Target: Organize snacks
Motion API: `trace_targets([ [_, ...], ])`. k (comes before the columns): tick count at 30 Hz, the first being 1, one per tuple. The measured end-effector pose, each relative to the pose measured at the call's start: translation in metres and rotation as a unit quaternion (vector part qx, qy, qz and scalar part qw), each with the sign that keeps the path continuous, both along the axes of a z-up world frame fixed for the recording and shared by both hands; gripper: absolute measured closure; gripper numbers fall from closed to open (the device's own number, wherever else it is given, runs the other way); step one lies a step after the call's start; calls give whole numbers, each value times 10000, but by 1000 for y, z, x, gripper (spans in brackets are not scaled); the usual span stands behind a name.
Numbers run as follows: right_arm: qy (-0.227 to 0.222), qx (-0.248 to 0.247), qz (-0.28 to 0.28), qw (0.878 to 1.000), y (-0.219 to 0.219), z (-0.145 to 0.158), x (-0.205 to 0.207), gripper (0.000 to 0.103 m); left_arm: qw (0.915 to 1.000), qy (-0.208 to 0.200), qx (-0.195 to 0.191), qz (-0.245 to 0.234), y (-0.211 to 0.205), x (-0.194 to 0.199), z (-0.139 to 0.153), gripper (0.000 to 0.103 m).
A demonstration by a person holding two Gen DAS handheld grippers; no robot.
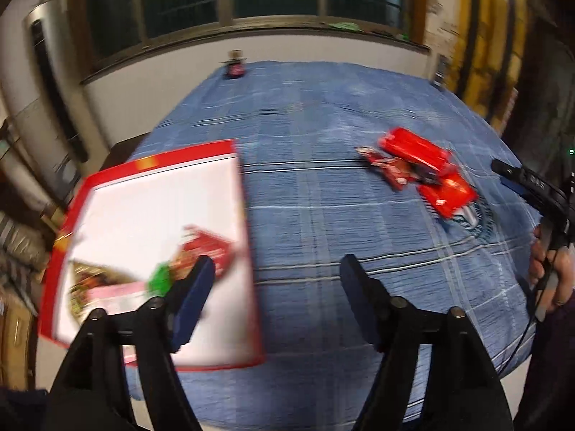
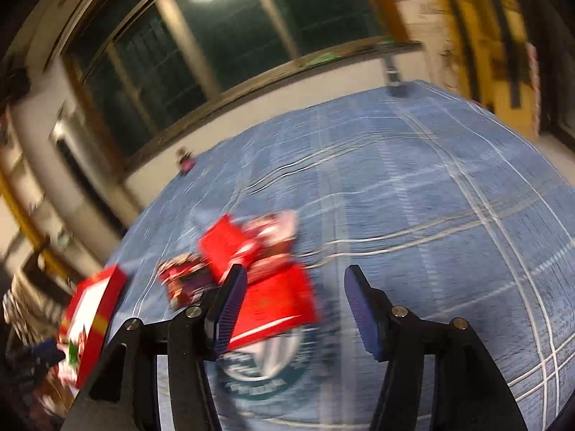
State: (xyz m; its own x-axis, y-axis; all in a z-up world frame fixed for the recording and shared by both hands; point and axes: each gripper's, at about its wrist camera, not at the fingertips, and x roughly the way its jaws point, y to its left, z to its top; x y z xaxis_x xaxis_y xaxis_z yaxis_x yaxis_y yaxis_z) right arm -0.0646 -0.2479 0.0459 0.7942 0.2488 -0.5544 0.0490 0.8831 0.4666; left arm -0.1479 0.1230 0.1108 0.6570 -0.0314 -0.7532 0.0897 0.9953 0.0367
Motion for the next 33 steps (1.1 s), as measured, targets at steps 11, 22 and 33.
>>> trace_targets([
  [11,3,261,38,9997,-1,0,4,38,9877,1194,-1013,40,-69,100,-37,30],
  [22,129,360,255,9989,3,-3,3,38,9871,1150,-1068,325,-102,148,-67,30],
  [33,295,245,280,9989,8,-8,8,38,9917,718,-1057,-151,-128,164,-68,37],
])
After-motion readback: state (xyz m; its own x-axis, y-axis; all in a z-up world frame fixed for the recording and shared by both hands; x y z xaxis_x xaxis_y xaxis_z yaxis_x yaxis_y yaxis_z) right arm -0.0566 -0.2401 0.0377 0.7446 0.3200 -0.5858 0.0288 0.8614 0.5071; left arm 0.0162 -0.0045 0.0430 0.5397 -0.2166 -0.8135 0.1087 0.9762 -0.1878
